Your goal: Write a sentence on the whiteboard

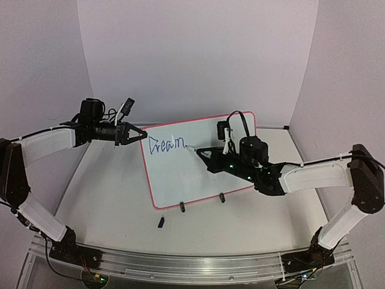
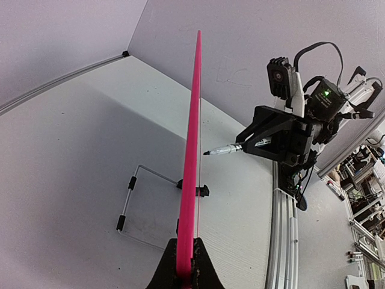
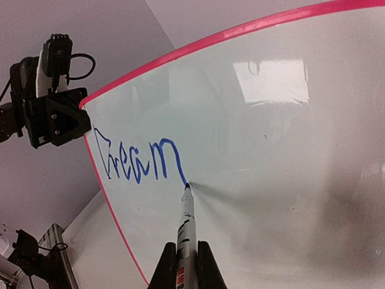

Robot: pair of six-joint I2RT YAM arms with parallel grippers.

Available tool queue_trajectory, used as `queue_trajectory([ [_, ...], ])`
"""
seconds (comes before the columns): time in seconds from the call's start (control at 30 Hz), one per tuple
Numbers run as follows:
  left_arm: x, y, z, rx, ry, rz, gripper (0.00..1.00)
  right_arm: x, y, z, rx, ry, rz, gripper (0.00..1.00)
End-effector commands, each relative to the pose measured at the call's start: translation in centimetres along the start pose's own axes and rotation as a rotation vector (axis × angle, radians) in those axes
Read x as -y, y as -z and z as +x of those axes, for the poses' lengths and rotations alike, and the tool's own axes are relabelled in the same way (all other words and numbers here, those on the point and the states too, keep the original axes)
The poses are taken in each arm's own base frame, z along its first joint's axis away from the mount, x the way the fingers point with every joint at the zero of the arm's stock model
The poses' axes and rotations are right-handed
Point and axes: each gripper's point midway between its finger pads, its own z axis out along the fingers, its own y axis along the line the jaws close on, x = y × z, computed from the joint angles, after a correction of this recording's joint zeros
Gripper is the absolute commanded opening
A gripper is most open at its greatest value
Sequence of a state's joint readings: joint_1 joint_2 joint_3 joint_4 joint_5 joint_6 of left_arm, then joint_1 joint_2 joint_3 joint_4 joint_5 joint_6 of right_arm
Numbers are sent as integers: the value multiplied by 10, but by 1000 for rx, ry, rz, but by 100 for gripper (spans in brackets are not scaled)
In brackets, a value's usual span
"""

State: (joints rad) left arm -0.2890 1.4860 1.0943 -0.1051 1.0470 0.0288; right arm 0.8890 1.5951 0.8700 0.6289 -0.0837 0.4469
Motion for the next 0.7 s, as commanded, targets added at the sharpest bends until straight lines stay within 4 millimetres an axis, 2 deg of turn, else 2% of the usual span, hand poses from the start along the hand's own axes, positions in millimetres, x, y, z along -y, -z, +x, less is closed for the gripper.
queue_trajectory([
  [0.0, 5, -9, 14, -50, -38, 14, 0, -27, 19, -45, 115, -9, -79, 0],
  [0.07, 6, -9, 14, -51, -38, 13, 0, -32, 23, -57, 146, -5, -90, 0],
  [0.17, 6, -9, 13, -50, -40, 13, 0, -33, 23, -62, 162, 9, -82, 0],
  [0.43, 5, -9, 14, -53, -37, 15, 0, -20, 8, -57, 146, 15, -53, 0],
  [0.67, 5, -9, 15, -54, -36, 14, 0, -11, 3, -55, 144, 17, -27, 0],
])
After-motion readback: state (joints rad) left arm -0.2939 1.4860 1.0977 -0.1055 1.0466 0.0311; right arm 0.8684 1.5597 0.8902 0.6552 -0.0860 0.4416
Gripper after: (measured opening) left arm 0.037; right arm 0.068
